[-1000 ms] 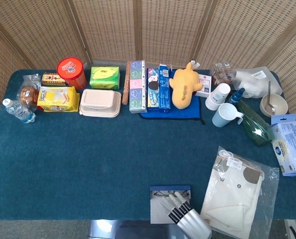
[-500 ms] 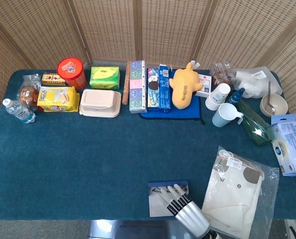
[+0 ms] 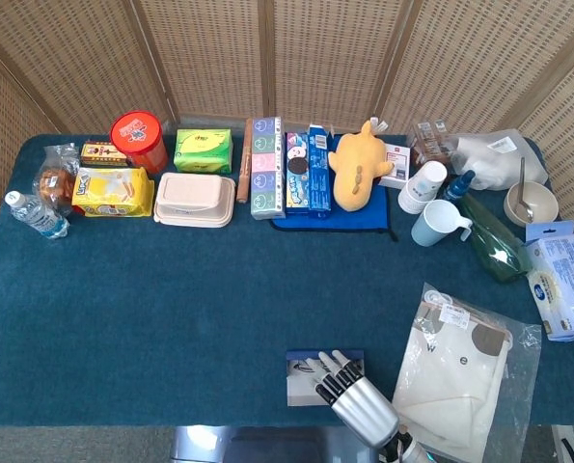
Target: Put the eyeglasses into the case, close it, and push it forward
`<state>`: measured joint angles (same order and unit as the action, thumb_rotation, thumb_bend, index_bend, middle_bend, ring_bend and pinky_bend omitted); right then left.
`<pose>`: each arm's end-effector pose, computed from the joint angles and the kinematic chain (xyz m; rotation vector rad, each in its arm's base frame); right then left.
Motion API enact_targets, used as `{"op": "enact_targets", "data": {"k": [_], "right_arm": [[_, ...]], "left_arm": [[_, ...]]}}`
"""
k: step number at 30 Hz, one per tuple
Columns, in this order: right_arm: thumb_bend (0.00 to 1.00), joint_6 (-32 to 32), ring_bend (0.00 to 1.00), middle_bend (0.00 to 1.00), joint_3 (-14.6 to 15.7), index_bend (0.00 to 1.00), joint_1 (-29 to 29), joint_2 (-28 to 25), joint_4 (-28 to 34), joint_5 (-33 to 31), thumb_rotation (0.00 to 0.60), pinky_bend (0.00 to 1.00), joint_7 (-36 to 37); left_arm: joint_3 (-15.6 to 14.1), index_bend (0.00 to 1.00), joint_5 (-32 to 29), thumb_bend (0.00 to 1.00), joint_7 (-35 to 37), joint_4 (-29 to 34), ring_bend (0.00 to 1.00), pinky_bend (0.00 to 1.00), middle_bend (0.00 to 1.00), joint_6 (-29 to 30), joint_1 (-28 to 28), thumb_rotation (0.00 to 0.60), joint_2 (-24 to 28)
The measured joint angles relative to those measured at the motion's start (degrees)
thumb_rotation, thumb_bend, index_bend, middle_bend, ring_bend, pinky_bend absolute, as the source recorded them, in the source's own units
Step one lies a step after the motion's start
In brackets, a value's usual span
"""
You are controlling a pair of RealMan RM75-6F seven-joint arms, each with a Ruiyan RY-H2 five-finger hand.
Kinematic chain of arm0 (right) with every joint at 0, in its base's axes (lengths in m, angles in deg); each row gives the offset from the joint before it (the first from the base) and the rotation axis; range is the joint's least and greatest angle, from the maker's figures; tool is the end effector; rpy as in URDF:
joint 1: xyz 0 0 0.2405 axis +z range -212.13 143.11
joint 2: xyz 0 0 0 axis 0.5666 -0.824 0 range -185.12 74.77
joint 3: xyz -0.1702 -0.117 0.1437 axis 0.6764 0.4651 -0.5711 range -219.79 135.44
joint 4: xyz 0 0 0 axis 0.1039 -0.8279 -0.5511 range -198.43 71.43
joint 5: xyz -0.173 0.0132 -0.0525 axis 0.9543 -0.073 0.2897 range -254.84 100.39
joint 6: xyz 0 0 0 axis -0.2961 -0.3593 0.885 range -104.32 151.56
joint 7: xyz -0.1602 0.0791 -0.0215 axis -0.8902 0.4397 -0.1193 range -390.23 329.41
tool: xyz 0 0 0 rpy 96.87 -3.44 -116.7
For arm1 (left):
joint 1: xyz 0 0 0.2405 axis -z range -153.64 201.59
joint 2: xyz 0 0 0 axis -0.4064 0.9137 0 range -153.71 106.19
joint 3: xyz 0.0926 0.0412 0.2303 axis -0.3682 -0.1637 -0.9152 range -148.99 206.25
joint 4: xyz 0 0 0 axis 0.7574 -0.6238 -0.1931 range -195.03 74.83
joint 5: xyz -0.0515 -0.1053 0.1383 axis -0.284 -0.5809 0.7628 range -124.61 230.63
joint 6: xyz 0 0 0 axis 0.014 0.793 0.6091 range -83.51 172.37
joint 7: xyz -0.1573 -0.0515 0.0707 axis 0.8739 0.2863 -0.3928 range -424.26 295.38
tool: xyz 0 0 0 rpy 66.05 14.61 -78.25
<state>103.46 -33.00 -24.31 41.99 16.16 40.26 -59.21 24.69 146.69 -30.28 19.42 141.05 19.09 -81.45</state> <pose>-0.1531 -0.1488 -0.0301 2.0624 -0.4250 1.1557 -0.3327 0.1392 0.2393 -1.2886 -1.1122 -1.0985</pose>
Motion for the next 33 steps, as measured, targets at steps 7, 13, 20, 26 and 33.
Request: {"op": "enact_targets", "data": {"k": [7,13,20,26,33], "right_arm": [[0.27,-3.7,0.17,0.21,-0.2,0.45,1.2,-1.2,3.0,-1.0,0.6,0.25,-3.0],[0.28,-7.2,0.19,0.26,-0.7,0.54,2.4,-2.6,6.2,-3.1,0.6,0.26,-5.7],[0.28,-8.2,0.22,0.29,-1.2,0.58,3.3,-3.3,8.2,-3.9,0.6,0.27,-6.6],[0.28,-9.0,0.22,0.29,-2.1,0.59,4.3,-4.3,10.7,-4.7,0.6,0.27,-7.2],[0.28,-10.9,0.22,0.29,-4.6,0.59,6.2,-5.4,14.3,-6.3,0.6,0.27,-8.4]], "left_arm": [[0.0,0.0,0.1,0.28,0.1,-0.3,0.0,0.0,0.0,0.3,-0.2,0.6,-0.1],[0.0,0.0,0.0,0.28,0.3,-0.7,0.0,0.0,0.0,0.2,-0.3,0.599,-0.2],[0.0,0.0,0.1,0.28,0.1,-0.7,0.0,0.0,0.0,0.0,-0.2,0.6,-0.3],[0.0,0.0,0.2,0.28,-0.3,-0.4,0.0,0.0,0.0,-0.4,0.0,0.6,-0.4],[0.0,0.0,0.4,0.28,-0.7,0.0,0.0,0.0,0.0,-0.8,0.2,0.6,-0.5]]}}
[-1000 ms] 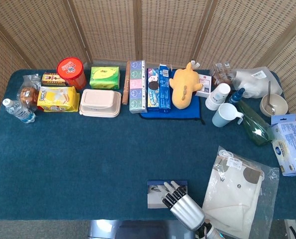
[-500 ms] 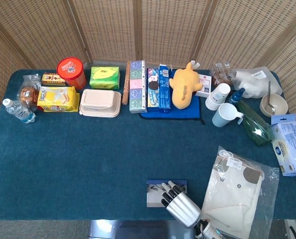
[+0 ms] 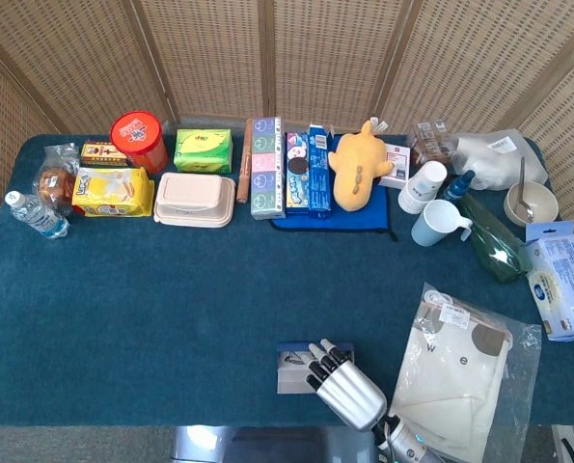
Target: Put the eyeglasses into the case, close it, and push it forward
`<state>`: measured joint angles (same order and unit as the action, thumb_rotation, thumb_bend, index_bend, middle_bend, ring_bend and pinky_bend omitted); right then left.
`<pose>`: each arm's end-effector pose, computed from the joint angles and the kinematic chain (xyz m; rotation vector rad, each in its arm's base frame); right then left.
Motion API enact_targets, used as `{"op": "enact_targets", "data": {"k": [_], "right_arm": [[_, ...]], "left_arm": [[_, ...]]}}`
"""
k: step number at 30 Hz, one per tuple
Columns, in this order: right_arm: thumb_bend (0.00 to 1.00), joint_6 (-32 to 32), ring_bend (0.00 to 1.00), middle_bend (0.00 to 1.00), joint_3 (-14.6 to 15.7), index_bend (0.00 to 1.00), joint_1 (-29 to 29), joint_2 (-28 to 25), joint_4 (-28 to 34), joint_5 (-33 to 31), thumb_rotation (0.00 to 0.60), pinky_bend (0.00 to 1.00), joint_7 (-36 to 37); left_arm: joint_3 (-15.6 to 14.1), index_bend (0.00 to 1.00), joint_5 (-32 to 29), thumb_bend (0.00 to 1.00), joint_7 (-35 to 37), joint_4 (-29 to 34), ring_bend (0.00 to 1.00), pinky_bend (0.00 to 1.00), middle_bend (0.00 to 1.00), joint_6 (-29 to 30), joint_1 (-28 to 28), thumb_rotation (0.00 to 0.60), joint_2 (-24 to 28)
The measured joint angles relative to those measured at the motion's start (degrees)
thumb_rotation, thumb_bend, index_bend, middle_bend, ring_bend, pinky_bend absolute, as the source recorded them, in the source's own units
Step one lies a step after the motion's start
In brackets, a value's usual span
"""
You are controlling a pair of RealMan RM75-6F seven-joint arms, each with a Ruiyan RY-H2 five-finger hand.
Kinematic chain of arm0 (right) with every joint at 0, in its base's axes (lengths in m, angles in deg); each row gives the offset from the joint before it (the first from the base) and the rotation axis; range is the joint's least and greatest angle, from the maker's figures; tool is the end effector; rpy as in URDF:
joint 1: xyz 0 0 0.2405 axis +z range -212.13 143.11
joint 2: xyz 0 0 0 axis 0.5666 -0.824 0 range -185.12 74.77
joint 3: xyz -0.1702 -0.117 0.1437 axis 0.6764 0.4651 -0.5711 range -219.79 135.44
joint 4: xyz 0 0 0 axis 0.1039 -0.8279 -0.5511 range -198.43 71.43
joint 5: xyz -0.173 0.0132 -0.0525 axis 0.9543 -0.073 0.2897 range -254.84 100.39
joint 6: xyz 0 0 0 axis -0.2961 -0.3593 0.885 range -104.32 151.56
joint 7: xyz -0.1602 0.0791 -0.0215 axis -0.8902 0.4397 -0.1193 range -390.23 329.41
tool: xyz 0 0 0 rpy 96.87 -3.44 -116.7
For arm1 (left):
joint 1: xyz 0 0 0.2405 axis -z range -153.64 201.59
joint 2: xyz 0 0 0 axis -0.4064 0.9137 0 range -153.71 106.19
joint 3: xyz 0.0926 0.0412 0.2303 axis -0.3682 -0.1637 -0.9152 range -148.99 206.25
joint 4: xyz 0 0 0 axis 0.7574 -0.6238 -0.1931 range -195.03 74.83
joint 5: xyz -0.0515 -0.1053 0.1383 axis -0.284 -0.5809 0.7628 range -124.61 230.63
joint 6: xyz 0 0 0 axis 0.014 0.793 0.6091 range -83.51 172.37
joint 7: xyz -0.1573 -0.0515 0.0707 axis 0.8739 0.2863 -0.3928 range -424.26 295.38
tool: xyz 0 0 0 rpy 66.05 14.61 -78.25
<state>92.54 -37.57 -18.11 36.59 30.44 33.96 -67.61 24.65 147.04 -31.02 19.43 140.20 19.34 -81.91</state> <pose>-0.1209 -0.1781 -0.0177 2.1277 -0.3758 1.0985 -0.3331 0.1405 0.2339 -1.3013 -1.1198 -1.0880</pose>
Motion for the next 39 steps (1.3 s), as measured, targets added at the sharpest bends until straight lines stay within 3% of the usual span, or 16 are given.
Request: {"op": "enact_targets", "data": {"k": [4,16,39], "right_arm": [[0.28,-1.1,0.22,0.28,-1.1,0.57,1.0,-0.2,0.9,-1.1,0.6,0.27,-0.5],[0.27,-4.6,0.22,0.22,-4.8,0.37,4.6,1.2,-0.2,-5.2,0.6,0.27,0.0],[0.26,-8.5,0.21,0.19,-8.9,0.29,9.5,2.7,-2.7,-13.8,0.6,0.27,-4.2]], "left_arm": [[0.0,0.0,-0.1,0.28,0.0,0.0,0.0,0.0,0.0,-0.1,0.0,0.6,0.0],[0.0,0.0,-0.6,0.28,0.8,-0.9,0.0,0.0,0.0,-0.3,-0.2,0.6,-0.4],[-0.1,0.0,-1.4,0.28,2.2,-2.9,0.0,0.0,0.0,-0.9,-0.7,0.6,-1.3]]}}
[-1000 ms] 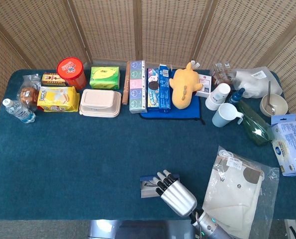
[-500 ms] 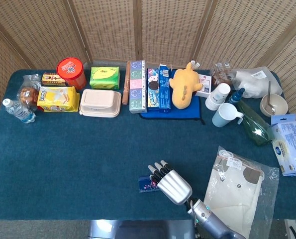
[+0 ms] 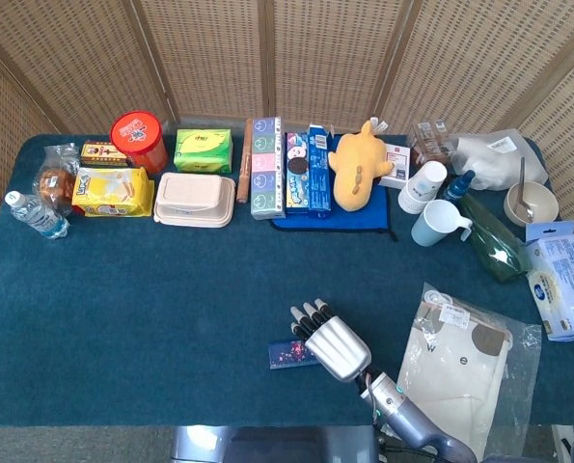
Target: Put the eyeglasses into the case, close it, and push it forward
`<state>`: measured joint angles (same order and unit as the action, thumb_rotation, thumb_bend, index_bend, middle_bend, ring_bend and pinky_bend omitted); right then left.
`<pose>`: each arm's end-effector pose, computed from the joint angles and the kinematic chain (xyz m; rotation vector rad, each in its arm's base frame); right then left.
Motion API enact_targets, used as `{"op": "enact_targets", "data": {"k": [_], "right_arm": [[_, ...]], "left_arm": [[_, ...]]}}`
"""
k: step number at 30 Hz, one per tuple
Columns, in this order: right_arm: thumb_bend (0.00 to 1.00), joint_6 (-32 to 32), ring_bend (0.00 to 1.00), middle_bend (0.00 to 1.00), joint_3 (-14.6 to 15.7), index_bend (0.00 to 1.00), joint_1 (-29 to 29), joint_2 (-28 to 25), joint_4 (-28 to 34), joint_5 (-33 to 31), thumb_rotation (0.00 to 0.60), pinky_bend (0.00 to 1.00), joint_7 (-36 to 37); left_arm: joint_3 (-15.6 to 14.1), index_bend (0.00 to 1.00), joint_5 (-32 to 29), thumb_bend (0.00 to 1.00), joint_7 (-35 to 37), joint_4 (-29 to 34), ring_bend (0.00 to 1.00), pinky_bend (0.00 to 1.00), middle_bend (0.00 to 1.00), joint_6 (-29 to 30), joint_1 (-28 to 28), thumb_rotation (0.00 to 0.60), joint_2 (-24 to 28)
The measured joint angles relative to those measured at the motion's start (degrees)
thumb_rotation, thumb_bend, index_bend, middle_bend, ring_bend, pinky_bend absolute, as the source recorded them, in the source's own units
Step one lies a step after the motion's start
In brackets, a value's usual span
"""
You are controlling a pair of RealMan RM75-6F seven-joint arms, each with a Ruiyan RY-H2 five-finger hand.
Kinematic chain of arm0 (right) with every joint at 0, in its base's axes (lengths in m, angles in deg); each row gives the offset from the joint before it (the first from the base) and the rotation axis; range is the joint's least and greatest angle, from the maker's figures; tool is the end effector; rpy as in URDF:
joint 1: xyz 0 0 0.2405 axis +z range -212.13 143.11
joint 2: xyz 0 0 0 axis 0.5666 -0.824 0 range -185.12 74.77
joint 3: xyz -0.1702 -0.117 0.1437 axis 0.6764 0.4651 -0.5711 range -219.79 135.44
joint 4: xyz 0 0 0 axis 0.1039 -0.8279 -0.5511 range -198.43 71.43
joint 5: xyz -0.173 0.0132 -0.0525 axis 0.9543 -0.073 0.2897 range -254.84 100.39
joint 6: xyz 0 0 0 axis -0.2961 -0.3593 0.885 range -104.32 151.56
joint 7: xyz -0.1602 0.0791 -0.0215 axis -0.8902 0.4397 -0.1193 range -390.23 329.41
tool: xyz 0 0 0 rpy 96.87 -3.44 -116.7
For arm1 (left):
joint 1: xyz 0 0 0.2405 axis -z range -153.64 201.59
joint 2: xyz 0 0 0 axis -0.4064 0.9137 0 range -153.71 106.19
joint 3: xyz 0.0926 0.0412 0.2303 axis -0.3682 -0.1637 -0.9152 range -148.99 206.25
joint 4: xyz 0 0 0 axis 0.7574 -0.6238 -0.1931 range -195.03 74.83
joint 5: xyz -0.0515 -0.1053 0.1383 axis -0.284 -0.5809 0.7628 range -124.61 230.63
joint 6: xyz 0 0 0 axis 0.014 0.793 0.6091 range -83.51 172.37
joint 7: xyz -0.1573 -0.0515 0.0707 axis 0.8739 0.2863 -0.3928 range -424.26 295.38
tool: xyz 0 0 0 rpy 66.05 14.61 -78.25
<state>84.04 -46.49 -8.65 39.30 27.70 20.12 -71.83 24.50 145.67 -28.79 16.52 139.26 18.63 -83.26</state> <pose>-0.1083 -0.2470 -0.0335 2.1159 -0.3453 0.9739 -0.3464 0.1352 0.2319 -1.2709 -1.1493 -1.0643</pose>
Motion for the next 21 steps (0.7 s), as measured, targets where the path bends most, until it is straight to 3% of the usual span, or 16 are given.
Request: {"op": "enact_targets", "data": {"k": [6,14,21], "right_arm": [[0.27,0.4,0.19,0.19,0.0,0.23,0.3,-1.0,2.6,-0.5,0.6,0.27,-1.6],[0.31,-1.9,0.11,0.13,1.2,0.01,0.3,-5.7,13.1,-4.1,0.6,0.23,-5.4],[0.32,-6.4,0.07,0.07,2.1,0.0,1.5,-9.7,19.5,-12.5,0.6,0.21,-10.5]], "left_arm": [[0.1,0.0,-0.1,0.28,0.2,-0.1,0.0,0.0,0.0,-0.1,0.0,0.6,0.0],[0.1,0.0,0.2,0.28,-0.2,0.1,0.0,0.0,0.0,-0.9,0.6,0.6,-0.1],[-0.1,0.0,0.4,0.28,-0.7,0.5,0.0,0.0,0.0,-1.7,1.0,0.6,-0.1]]}}
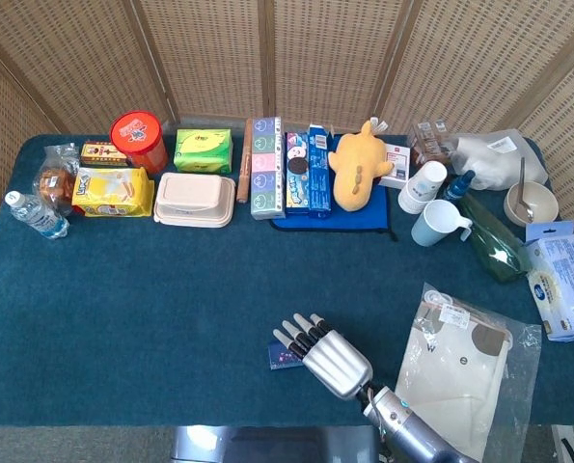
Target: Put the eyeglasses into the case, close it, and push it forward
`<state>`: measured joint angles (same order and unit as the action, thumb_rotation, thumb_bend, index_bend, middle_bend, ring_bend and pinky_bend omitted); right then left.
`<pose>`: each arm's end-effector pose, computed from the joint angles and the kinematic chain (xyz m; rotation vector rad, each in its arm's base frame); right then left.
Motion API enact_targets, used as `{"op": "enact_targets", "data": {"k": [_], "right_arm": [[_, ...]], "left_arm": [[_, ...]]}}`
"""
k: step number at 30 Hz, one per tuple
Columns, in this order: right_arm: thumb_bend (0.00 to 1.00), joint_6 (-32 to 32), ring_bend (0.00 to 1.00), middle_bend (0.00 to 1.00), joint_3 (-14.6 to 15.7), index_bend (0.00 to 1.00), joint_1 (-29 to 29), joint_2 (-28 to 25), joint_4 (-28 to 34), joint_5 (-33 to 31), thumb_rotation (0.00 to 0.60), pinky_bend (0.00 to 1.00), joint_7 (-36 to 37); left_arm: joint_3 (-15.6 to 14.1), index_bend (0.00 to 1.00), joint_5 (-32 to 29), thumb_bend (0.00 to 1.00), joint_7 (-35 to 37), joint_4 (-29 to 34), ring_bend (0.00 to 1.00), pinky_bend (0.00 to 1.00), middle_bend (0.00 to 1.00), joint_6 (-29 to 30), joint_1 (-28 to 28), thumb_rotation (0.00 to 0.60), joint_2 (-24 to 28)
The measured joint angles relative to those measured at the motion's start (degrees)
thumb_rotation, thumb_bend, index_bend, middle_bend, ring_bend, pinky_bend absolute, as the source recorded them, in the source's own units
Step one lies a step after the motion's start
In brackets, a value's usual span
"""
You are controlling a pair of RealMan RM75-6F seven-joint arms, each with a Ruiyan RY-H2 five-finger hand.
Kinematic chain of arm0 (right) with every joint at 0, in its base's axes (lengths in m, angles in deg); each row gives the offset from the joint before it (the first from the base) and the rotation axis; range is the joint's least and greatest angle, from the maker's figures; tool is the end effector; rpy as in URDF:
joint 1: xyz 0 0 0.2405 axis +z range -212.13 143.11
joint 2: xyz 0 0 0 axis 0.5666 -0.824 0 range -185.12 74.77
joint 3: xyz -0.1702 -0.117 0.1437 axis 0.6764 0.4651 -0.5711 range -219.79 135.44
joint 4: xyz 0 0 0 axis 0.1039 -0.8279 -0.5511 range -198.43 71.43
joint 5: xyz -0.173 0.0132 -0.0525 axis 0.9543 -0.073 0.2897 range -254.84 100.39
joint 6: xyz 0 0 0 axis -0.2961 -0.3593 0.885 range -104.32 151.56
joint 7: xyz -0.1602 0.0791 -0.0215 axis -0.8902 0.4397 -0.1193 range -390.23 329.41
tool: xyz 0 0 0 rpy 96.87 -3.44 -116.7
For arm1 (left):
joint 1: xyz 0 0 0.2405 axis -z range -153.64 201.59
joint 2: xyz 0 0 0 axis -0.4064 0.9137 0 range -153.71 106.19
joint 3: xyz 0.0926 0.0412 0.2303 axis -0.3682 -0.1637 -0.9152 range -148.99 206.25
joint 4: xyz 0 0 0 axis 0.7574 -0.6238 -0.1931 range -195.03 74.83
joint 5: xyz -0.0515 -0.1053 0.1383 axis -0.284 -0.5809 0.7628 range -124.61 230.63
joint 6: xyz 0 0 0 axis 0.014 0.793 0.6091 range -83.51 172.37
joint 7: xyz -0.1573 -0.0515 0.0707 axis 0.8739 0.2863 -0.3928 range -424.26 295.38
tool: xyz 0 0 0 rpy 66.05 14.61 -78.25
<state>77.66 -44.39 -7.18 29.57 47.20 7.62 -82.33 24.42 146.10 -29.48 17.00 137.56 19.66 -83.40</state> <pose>-0.0940 -0.2237 -0.0107 2.2545 -0.4671 0.8752 -0.3456 0.1410 0.2252 -1.2939 -1.1657 -1.0534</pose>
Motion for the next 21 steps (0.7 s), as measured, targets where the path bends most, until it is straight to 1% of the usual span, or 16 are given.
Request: {"op": "enact_targets", "data": {"k": [9,17,19,21], "right_arm": [[0.33,-2.6,0.06,0.06,0.3,0.0,2.9,0.8,-0.4,-8.4,0.6,0.21,-4.1],[0.33,-3.1,0.06,0.06,0.2,0.0,5.6,1.9,-1.4,-13.3,0.6,0.21,-5.6],[0.33,-3.2,0.07,0.07,0.1,0.0,6.5,2.2,-1.6,-14.6,0.6,0.21,-5.7],[0.33,-3.4,0.1,0.09,-0.1,0.0,7.4,2.6,-1.9,-16.1,0.6,0.22,-5.6]], "left_arm": [[-0.1,0.0,-0.5,0.28,-0.3,-0.1,0.0,0.0,0.0,-0.9,0.2,0.6,-0.1],[-0.1,0.0,-0.6,0.28,-0.6,0.0,0.0,0.0,0.0,-1.7,0.6,0.6,-0.3],[-0.1,0.0,-0.6,0.28,-0.6,0.0,0.0,0.0,0.0,-1.9,0.7,0.6,-0.3],[-0.1,0.0,-0.7,0.28,-0.6,0.0,0.0,0.0,0.0,-2.1,0.8,0.6,-0.3]]}}
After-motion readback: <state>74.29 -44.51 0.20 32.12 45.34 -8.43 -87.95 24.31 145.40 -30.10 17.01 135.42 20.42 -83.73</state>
